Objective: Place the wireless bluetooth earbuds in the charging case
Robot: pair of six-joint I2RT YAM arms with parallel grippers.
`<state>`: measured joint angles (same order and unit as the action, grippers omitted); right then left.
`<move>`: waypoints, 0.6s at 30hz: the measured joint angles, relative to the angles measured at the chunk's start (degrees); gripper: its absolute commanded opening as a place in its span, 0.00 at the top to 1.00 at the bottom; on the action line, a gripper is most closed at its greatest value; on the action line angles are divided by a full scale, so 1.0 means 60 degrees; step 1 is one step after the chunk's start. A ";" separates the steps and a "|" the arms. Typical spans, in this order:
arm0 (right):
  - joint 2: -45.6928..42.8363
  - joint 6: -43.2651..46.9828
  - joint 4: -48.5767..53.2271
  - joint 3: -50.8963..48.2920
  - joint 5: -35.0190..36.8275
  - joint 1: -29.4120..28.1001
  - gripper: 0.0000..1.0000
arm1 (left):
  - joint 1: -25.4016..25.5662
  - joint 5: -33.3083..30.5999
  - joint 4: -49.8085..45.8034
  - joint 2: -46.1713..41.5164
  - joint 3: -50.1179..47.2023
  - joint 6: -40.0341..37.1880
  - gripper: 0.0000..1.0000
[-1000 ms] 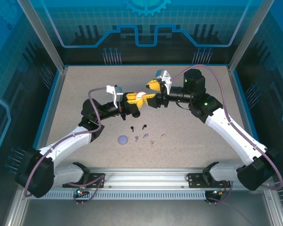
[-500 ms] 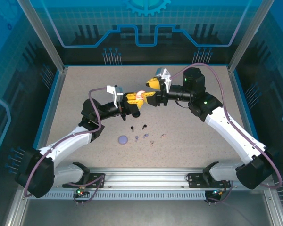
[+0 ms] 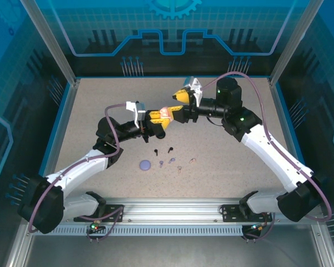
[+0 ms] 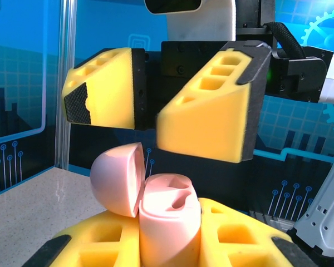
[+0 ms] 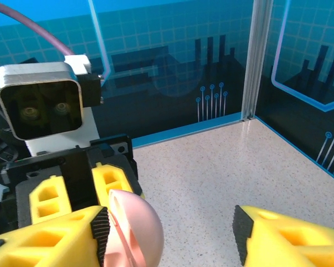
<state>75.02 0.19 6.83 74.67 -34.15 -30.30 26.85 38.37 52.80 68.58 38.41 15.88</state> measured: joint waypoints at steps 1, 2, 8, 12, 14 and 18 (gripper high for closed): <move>-0.0015 -0.0036 -0.0004 0.0004 -0.0087 0.0004 0.32 | 0.0000 0.0000 0.0000 0.0000 -0.0004 -0.0004 1.00; -0.0022 -0.0044 0.0004 0.0004 -0.0131 0.0007 0.32 | 0.0000 0.0000 0.0000 0.0000 -0.0004 -0.0007 1.00; -0.0663 -0.0856 0.0124 -0.0120 0.0306 0.0277 0.30 | 0.0004 -0.0044 -0.0178 -0.0222 -0.0211 -0.0415 1.00; -0.1672 -0.2098 0.0816 -0.0401 0.1723 0.0525 0.30 | 0.0004 -0.0302 -0.0470 -0.0710 -0.0419 -0.0805 1.00; -0.1942 -0.2685 0.1512 -0.0404 0.2484 0.0557 0.29 | 0.0004 -0.0419 -0.0543 -0.0933 -0.0448 -0.0969 1.00; -0.1803 -0.3963 0.3355 -0.0601 0.4186 0.0557 0.30 | 0.0004 -0.0546 -0.0586 -0.1293 -0.0452 -0.1173 1.00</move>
<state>64.20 -23.59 26.96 71.07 -9.04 -26.96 26.87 35.09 49.28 60.82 35.70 8.84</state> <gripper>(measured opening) 0.703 0.221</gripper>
